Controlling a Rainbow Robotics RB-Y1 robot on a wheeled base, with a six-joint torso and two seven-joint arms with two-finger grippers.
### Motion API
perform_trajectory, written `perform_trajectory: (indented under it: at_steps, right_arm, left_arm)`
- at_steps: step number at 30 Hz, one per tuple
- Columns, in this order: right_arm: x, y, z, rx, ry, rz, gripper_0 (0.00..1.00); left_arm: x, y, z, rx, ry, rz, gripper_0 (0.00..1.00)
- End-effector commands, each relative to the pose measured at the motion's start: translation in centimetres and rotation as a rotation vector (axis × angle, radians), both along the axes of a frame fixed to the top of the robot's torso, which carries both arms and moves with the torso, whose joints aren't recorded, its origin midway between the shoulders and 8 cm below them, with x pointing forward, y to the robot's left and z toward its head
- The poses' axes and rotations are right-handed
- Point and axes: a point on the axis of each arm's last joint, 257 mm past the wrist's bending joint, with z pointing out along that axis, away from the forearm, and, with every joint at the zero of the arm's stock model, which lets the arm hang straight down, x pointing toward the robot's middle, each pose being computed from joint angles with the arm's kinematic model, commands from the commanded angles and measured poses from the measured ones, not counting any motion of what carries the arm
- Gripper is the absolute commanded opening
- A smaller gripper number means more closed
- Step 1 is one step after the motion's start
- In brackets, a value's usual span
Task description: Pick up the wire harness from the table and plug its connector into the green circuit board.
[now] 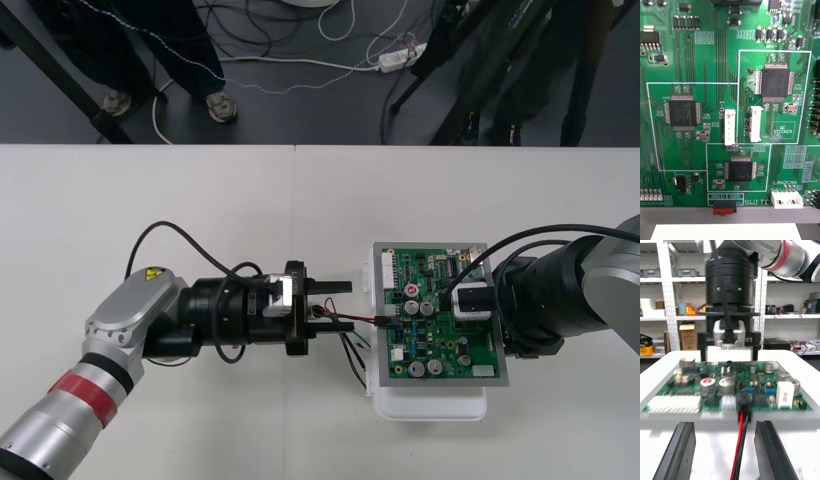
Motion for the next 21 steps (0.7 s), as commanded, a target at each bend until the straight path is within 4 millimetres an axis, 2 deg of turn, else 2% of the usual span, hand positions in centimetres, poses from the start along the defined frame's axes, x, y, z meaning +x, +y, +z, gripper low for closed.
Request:
perform_trajectory:
  at_steps: [1,2,3,7,11,14,21]
  right_arm:
    - [-0.5,1.0,0.5,0.016,-0.006,0.016,1.00]
    - [-0.5,1.0,0.5,0.016,-0.006,0.016,1.00]
    - [-0.6,0.6,0.5,0.008,-0.004,0.018,1.00]
    - [-0.6,-0.4,0.6,-0.015,-0.003,0.019,1.00]
    - [0.2,-2.5,1.7,-0.042,-0.028,0.005,1.00]
    - [0.0,-3.0,2.3,-0.031,-0.018,0.012,1.00]
    - [-0.3,-3.8,4.7,0.080,-0.013,-0.009,1.00]
  left_arm:
    - [-0.5,3.1,1.1,0.013,-0.079,-0.017,0.46]
    - [-0.5,3.1,1.1,0.013,-0.079,-0.017,0.46]
    - [-0.2,4.2,1.2,0.025,-0.086,-0.004,0.47]
    - [0.2,6.1,1.9,0.049,-0.111,0.006,0.46]
    - [1.3,8.8,2.9,0.093,-0.140,0.035,0.46]
    - [1.5,10.4,3.9,0.122,-0.120,0.037,0.47]
    - [1.9,14.5,8.8,0.222,-0.119,0.051,0.46]
